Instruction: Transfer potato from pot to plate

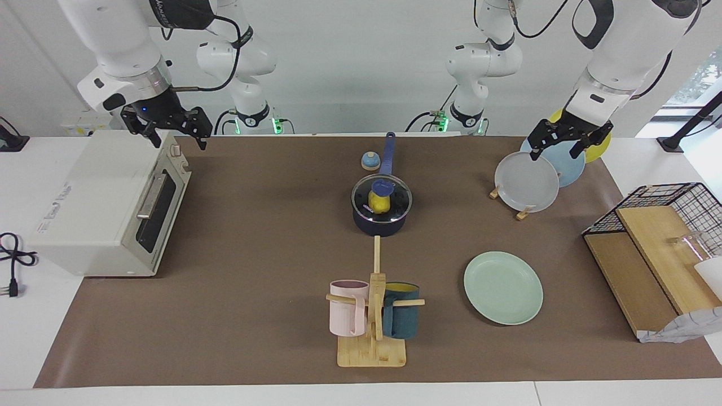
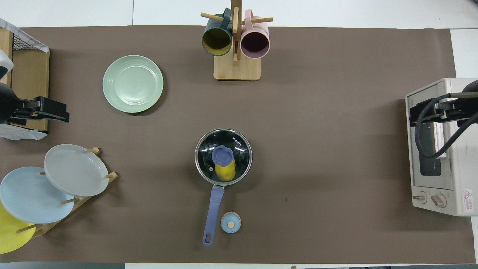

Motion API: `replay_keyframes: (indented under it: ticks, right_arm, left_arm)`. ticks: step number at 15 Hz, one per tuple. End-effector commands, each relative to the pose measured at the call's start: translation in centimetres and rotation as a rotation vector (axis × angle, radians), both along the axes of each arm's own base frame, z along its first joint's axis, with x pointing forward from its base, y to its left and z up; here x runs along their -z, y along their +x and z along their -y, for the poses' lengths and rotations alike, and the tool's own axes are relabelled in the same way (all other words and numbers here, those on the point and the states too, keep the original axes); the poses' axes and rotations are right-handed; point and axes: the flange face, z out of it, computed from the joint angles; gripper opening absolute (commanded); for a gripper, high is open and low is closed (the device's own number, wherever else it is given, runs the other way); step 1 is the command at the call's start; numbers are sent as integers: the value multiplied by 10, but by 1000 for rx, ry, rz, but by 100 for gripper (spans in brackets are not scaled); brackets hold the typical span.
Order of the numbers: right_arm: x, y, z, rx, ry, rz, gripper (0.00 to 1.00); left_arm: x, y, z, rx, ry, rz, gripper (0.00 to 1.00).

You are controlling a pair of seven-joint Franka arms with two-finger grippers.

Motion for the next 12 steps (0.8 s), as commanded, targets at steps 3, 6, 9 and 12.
replay_keyframes:
  ticks: [3, 6, 9, 12]
  right_arm:
    - [1, -3, 4, -6, 19, 14, 100]
    - [1, -3, 4, -5, 19, 14, 100]
    - [0, -3, 2, -8, 19, 14, 100]
    - [8, -7, -2, -26, 19, -5, 100]
  left_arm:
    - [-5, -7, -4, 4, 19, -1, 100]
    - [-5, -7, -4, 4, 19, -1, 100]
    - [-5, -7, -4, 4, 19, -1, 100]
    - [-5, -7, -4, 4, 19, -1, 100]
